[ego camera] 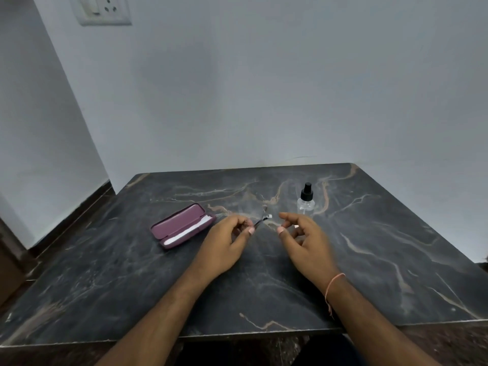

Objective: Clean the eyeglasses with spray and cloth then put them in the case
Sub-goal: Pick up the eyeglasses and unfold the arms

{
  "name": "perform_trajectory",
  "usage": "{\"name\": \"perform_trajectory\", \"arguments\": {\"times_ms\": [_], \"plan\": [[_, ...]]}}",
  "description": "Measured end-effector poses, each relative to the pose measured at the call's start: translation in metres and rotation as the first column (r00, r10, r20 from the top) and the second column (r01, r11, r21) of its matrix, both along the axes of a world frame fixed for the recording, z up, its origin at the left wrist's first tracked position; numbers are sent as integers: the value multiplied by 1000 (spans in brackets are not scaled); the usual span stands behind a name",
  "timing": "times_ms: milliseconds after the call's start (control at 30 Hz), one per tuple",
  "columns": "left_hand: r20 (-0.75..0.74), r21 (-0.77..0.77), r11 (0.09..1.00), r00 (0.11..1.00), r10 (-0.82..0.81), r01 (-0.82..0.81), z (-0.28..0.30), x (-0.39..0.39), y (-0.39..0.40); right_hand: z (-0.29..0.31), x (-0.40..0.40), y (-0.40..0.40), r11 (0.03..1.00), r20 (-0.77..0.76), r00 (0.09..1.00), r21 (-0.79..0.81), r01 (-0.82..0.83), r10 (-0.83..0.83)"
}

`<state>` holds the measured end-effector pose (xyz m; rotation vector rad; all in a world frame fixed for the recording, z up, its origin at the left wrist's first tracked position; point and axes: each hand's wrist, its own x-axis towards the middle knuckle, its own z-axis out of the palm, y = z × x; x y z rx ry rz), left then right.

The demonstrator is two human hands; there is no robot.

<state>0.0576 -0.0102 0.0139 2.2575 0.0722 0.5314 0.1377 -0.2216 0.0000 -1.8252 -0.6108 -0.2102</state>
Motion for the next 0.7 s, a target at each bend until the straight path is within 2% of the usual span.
{"name": "perform_trajectory", "arguments": {"times_ms": [100, 233, 433, 700], "plan": [[20, -374, 928, 1000, -5, 12, -3, 4, -8, 2, -5, 0, 998, 56, 997, -36, -45, 47], [28, -673, 738, 998, -48, 55, 0, 3, -7, 4, -9, 8, 988, 140, 985, -127, -87, 105], [78, -837, 529, 988, -134, 137, 0, 2, 0, 8, -7, 27, 993, 87, 990, -63, -103, 108], [120, -896, 406, 978, -168, 179, 0, 1, 4, 9, -3, 44, 982, 108, 976, -32, -188, 190]]}}
